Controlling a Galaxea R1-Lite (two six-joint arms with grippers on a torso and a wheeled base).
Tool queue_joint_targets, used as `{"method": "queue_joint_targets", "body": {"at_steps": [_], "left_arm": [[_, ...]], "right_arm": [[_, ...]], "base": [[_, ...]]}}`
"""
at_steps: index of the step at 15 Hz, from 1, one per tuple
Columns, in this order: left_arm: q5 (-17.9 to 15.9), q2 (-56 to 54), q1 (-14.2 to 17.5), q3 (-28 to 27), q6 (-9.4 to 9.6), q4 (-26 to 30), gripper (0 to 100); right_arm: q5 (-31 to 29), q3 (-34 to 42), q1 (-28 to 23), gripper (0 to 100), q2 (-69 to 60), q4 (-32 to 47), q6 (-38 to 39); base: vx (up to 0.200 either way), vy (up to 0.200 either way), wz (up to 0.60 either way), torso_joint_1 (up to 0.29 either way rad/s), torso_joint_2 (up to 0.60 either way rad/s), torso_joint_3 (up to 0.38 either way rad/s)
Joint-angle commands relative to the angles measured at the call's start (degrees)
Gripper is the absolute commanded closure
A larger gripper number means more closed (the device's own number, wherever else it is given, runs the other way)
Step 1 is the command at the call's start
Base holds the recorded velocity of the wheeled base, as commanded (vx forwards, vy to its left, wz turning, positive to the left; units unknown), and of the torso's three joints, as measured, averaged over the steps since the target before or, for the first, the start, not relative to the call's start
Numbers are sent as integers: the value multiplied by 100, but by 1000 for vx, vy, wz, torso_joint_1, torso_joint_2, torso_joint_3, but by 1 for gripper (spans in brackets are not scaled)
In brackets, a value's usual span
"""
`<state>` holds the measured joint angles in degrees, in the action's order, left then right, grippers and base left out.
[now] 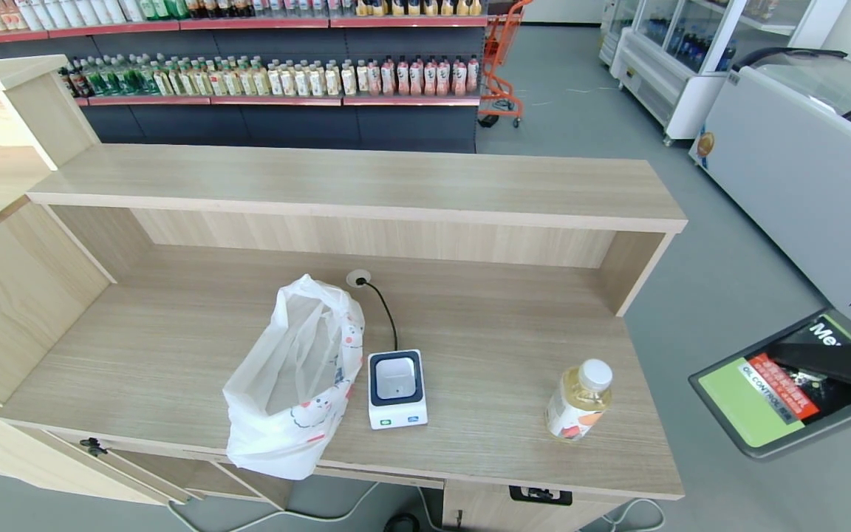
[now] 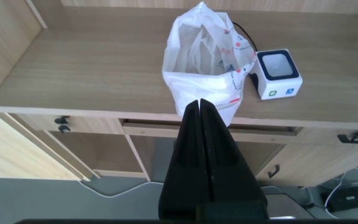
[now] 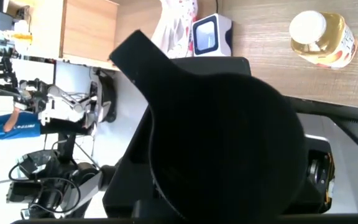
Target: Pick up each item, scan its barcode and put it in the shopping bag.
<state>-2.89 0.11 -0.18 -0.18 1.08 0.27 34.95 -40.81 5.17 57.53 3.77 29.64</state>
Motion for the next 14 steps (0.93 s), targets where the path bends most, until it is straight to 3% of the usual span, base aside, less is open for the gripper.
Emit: {"method": "queue_joint_targets", "body": {"at_steps": [1,12,14], "left_arm": [[-1,-2,1,1,6,0,100],[-1,-2,1,1,6,0,100],[-1,-2,1,1,15,0,100]], "right_arm": [[12,-23,10,100,-5,-16,-2],[-85,3,19,100,329,-43,-90],[-586,30,28,100,707,-166,-459]], "base": [[0,200,0,-2,-2,7],[0,200,0,3,2,1],[0,200,0,2,2,2]]}}
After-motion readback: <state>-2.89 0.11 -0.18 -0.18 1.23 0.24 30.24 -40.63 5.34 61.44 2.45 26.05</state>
